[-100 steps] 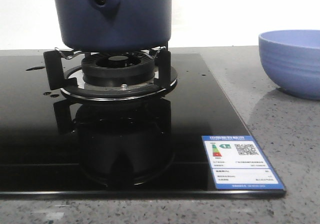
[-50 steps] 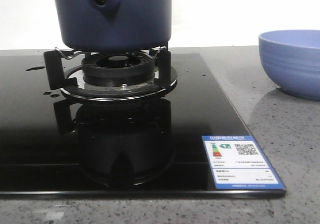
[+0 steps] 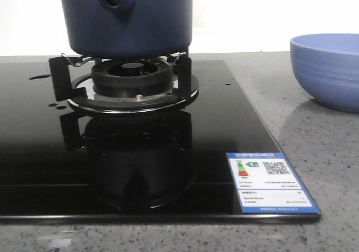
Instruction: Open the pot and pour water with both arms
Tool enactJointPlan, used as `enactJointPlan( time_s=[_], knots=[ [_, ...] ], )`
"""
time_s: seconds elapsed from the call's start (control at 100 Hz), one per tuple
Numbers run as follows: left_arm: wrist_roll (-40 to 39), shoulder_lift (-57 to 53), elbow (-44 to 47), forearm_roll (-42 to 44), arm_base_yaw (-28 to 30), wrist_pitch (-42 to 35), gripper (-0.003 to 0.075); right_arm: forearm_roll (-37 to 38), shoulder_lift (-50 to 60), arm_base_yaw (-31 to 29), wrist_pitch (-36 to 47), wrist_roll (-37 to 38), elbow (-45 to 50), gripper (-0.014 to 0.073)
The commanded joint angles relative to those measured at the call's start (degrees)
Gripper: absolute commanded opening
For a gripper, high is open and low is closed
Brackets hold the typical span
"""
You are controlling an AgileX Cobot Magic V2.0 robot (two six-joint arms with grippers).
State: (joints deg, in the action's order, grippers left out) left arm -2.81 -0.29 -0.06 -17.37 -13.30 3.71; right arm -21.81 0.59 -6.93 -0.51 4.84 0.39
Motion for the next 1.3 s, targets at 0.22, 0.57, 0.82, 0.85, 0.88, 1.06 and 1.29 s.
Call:
enactJointPlan(
  time_s=[0.22, 0.57, 0.82, 0.85, 0.88, 1.06, 1.29],
  knots=[
    [-0.47, -1.4, 0.49, -23.12, -0.84, -5.42, -0.002, -8.63, 0.99, -0.4, 3.09, -0.18, -1.37, -0.0063],
    [12.85, 11.38, -15.3, -12.35, -5.14, 5.79, -0.002, -0.28, -7.91, -0.4, -22.23, -13.88, -20.79, -0.0063],
    [24.43, 29.38, -28.77, -11.75, -9.2, 19.24, -0.002, -2.67, -22.92, -0.4, -41.26, -13.88, -31.31, -0.0064],
    [26.11, 31.02, -30.31, -12.38, -9.82, 21.03, -0.002, -4.53, -24.59, -0.4, -43.51, -13.88, -32.32, -0.0064],
    [28.69, 32.48, -32.23, -14.11, -10.5, 22.63, -0.002, -6.23, -26.68, -0.4, -45.58, -13.88, -33.28, -0.0064],
    [52.97, 39.19, -40.0, -38.92, -14.32, 29.57, -0.002, -19.12, -35.15, -0.4, -53.6, -23.28, -38.8, -0.0064],
    [78.87, 44.39, -43.68, -63.63, -14.66, 28.52, 0.0131, -24.64, -35.41, -0.4, -46.25, -35.8, -42.42, -0.0063]
  ],
)
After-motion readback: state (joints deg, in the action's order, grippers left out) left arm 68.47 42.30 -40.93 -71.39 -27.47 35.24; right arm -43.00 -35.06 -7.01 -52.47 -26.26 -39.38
